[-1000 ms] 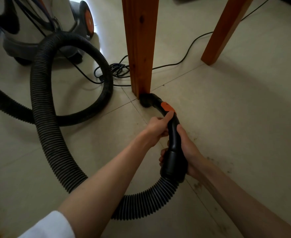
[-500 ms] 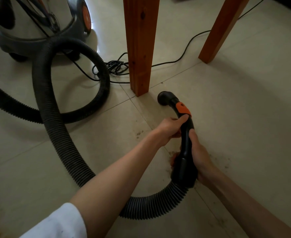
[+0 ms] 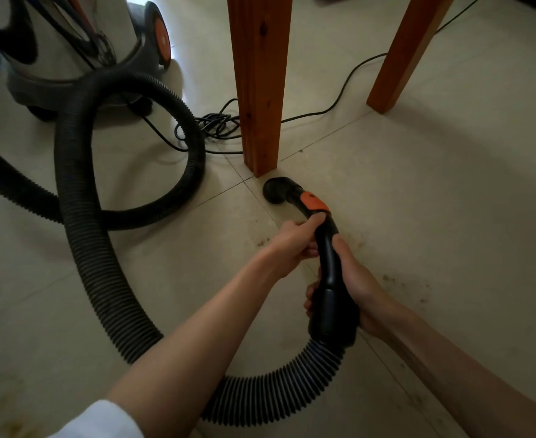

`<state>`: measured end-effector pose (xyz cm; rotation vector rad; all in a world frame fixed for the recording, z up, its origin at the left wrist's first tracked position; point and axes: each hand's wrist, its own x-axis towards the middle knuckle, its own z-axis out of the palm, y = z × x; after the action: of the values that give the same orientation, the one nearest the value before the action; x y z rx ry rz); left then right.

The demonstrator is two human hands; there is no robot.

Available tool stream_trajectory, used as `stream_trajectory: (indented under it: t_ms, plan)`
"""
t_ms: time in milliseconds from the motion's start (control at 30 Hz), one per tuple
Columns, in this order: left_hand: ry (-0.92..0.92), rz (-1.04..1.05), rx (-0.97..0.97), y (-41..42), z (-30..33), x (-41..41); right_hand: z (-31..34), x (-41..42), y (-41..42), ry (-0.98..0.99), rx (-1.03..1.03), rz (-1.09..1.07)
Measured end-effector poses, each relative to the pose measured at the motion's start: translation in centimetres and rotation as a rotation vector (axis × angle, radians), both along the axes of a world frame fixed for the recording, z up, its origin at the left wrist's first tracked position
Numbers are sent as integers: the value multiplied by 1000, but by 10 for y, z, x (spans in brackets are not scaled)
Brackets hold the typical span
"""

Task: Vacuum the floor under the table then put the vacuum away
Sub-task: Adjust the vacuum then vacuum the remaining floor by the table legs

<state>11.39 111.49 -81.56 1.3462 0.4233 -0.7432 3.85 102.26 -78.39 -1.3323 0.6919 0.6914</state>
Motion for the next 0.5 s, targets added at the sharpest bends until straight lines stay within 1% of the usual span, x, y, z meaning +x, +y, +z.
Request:
stream_trajectory:
  t_ms: [200, 267, 367, 433, 500]
  plan:
    - [-46, 66, 71, 29, 12, -10, -3, -13, 26, -163, -152, 180]
    - [-25, 86, 126, 44, 15, -14, -7, -17, 38, -202, -208, 233]
    - [37, 176, 226, 66, 14, -20, -12, -21, 59, -252, -360, 384]
    - [60, 208, 226, 77, 14, -28, -13, -25, 68, -289, -460, 488]
    - [57, 229, 177, 85, 12, -35, -15, -30, 75, -309, -481, 553]
